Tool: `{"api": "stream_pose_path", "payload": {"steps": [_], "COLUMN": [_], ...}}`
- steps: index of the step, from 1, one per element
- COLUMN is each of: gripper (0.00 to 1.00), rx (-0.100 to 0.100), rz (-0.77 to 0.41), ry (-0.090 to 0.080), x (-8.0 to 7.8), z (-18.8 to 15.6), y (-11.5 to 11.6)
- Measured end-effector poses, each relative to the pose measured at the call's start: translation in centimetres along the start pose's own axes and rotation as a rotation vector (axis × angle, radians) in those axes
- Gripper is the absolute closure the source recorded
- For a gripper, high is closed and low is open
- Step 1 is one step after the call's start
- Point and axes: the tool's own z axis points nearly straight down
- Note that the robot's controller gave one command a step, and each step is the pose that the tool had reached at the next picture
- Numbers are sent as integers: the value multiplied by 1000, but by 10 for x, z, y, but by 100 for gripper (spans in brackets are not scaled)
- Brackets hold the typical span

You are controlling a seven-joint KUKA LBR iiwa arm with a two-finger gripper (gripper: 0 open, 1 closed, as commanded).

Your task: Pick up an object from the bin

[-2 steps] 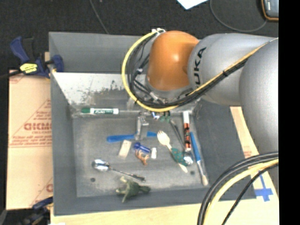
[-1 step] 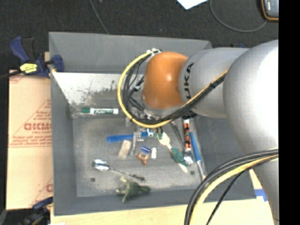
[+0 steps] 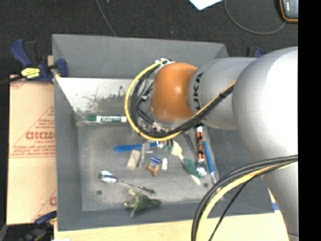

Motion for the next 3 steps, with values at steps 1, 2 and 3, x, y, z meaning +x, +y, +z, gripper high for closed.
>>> {"api": "stream_pose_path", "payload": {"steps": [1,2,3], "gripper": [100,100,100], "rx": [3,3,3], "rz": [203,203,204], "ry": [18,18,21], "x": [22,22,23], "z": [-2,-2,-22], "y": [-16,-16,-16]}}
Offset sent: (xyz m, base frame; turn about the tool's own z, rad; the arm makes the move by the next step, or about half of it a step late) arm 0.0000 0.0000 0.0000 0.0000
